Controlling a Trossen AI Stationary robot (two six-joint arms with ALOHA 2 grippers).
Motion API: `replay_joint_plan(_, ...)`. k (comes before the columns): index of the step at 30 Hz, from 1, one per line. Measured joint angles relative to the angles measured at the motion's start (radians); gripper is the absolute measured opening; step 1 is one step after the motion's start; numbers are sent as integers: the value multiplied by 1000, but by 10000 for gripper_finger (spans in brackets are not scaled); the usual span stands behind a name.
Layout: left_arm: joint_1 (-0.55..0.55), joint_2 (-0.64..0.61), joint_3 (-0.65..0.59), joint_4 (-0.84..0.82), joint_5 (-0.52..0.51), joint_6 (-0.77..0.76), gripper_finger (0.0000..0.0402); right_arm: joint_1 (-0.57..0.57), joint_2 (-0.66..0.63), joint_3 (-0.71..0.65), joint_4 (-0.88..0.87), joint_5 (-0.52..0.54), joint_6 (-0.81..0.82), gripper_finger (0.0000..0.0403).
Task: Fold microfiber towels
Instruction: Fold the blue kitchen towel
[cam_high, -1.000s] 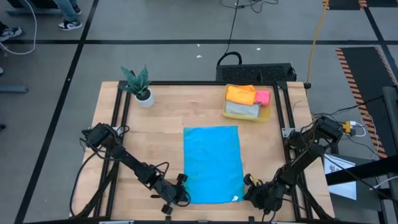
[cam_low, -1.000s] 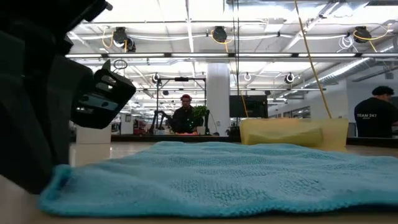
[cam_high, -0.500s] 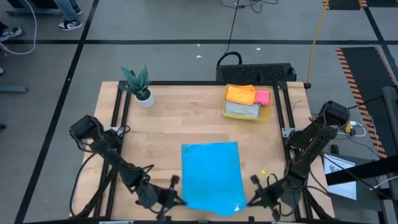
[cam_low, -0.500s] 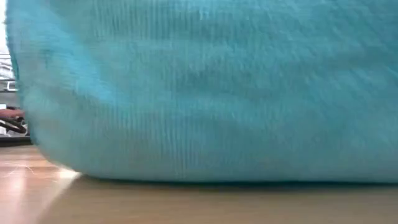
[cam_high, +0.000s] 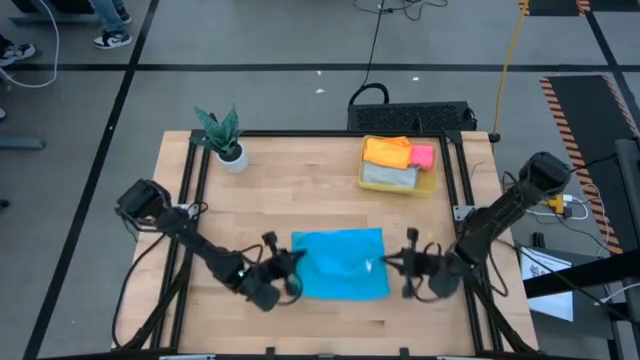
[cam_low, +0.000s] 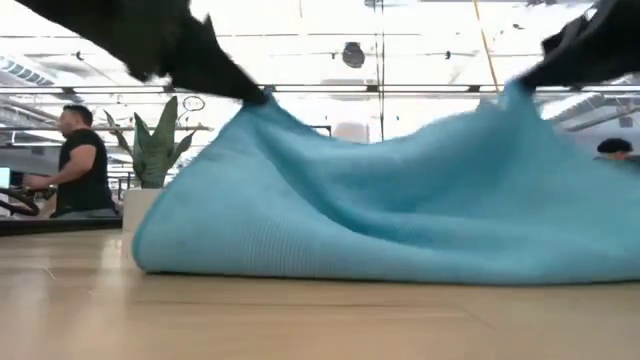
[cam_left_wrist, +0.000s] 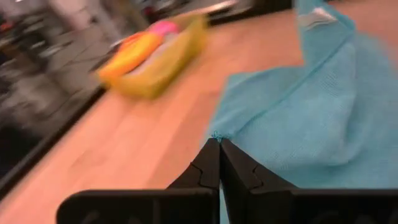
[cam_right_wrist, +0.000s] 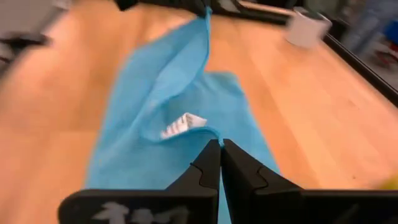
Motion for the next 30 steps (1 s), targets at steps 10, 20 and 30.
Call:
replay_joint_plan(10, 151, 0, -2, -241, -35, -223, 3, -253, -22, -156, 26, 2, 69, 0)
replay_joint_plan(20, 203, 0, -62, -239, -30, -308, 3, -369, -22, -214, 27, 3, 139, 0)
replay_joint_plan(30, 231, 0, -156, -117, 12, -326, 3, -420, -22, -317, 188, -42, 152, 0)
